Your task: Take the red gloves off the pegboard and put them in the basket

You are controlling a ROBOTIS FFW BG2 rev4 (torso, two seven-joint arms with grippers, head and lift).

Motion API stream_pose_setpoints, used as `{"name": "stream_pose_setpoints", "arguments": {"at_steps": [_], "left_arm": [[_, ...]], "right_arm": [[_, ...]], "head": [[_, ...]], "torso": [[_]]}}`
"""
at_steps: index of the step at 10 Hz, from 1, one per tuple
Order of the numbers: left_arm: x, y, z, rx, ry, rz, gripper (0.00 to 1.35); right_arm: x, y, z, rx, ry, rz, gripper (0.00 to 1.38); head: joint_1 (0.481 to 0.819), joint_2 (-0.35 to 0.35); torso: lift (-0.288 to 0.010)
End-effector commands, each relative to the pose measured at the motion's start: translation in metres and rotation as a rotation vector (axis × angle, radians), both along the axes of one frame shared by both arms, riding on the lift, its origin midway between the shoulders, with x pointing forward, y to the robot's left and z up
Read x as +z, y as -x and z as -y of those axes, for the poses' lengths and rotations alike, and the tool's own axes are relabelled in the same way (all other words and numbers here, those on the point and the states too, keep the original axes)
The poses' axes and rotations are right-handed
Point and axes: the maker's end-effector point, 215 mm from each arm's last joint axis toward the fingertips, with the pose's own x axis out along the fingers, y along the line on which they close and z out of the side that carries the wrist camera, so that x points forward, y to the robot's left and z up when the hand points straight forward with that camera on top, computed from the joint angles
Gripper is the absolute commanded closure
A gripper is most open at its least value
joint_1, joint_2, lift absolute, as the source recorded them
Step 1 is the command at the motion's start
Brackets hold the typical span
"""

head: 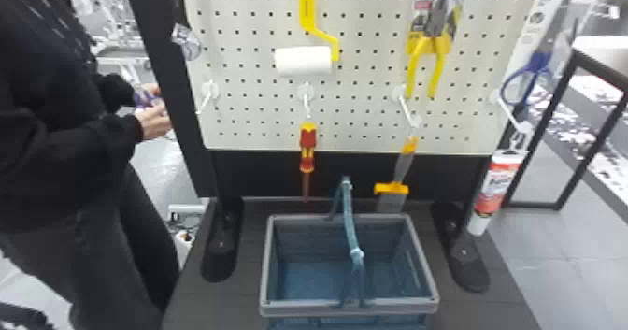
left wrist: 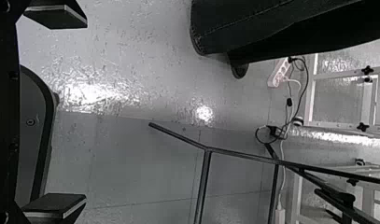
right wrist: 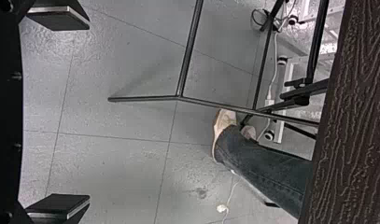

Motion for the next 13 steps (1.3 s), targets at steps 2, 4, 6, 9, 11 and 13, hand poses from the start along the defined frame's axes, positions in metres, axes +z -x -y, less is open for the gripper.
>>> {"name": "stream_pose_setpoints", "arguments": {"at_steps": [2, 4, 6, 9, 11, 13], "left_arm": [[0.0000, 0.0000, 0.0000, 0.000, 0.000, 0.000, 0.00], [0.0000, 0.0000, 0.0000, 0.000, 0.000, 0.000, 0.00], [0.0000, 0.0000, 0.0000, 0.000, 0.000, 0.000, 0.00], [0.0000, 0.0000, 0.0000, 0.000, 0.000, 0.000, 0.00], [0.0000, 0.0000, 0.0000, 0.000, 0.000, 0.000, 0.00], [0.0000, 0.0000, 0.0000, 0.000, 0.000, 0.000, 0.00]], "right_arm": [[0.0000, 0.0000, 0.0000, 0.000, 0.000, 0.000, 0.00], [0.0000, 0.0000, 0.0000, 0.000, 0.000, 0.000, 0.00], [0.0000, 0.0000, 0.0000, 0.000, 0.000, 0.000, 0.00], [0.0000, 0.0000, 0.0000, 0.000, 0.000, 0.000, 0.00], [0.0000, 0.0000, 0.0000, 0.000, 0.000, 0.000, 0.00], [0.0000, 0.0000, 0.0000, 0.000, 0.000, 0.000, 0.00]], "head": [[0.549, 0.000], [0.549, 0.000], [0.549, 0.000], [0.549, 0.000], [0.549, 0.000], [0.549, 0.000]], "torso": [[-0.100], [-0.100], [-0.100], [-0.100], [-0.100], [-0.100]]}}
